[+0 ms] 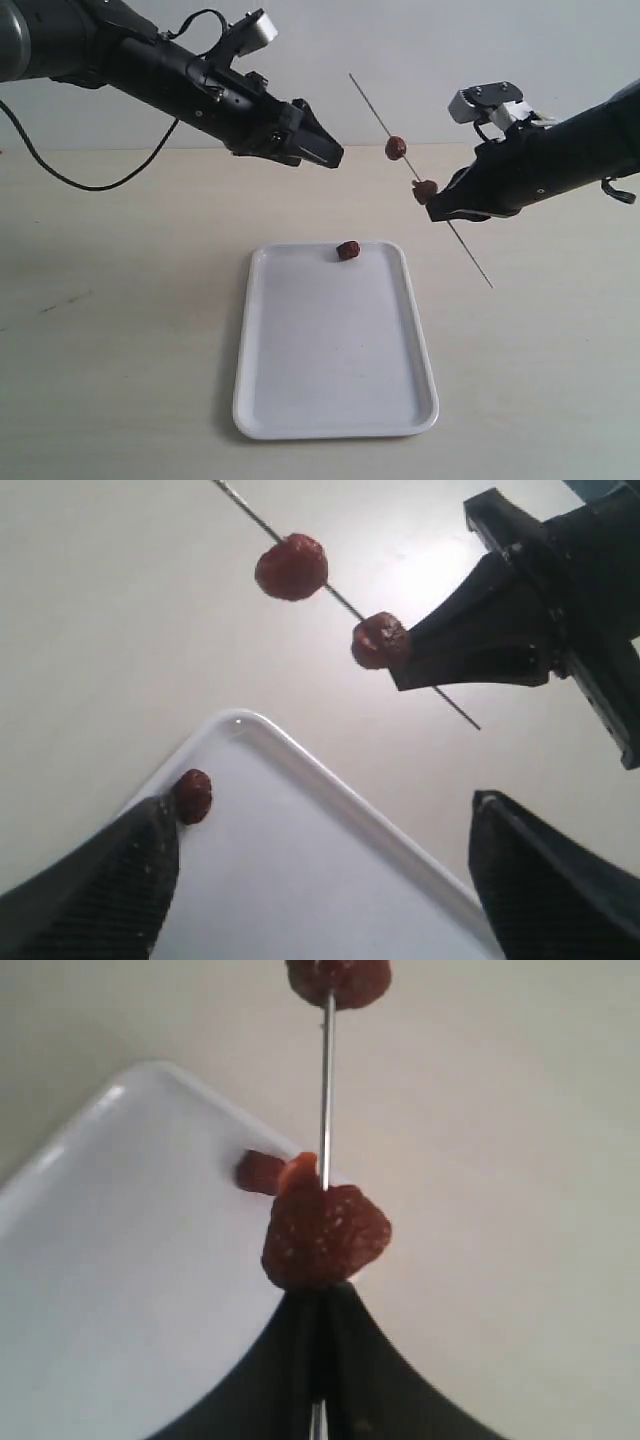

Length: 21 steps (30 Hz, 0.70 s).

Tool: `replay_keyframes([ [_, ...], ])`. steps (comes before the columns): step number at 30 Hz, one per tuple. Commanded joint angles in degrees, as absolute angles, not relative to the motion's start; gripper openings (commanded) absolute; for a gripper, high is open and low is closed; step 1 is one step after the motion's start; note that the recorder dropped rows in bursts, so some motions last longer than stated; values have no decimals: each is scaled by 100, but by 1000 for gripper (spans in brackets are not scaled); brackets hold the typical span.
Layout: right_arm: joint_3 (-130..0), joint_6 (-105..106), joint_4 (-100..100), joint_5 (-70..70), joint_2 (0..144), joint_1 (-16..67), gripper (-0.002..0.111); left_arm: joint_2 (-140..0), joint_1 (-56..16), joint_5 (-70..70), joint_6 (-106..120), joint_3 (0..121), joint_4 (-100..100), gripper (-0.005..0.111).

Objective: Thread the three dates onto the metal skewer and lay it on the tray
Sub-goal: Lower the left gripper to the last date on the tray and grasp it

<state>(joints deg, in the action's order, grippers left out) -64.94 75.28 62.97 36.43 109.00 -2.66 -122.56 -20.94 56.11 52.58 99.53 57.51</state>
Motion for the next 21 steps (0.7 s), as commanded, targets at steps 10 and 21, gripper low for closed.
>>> replay_keyframes([
  [10,-6493,5350,4139,2702,10829,-274,0,-12297,-3885,3571,1283,9932,575,74],
  [21,-6493,5350,4114,2702,10832,-274,0,-13159,-4037,3813,-1679,10428,75,70],
])
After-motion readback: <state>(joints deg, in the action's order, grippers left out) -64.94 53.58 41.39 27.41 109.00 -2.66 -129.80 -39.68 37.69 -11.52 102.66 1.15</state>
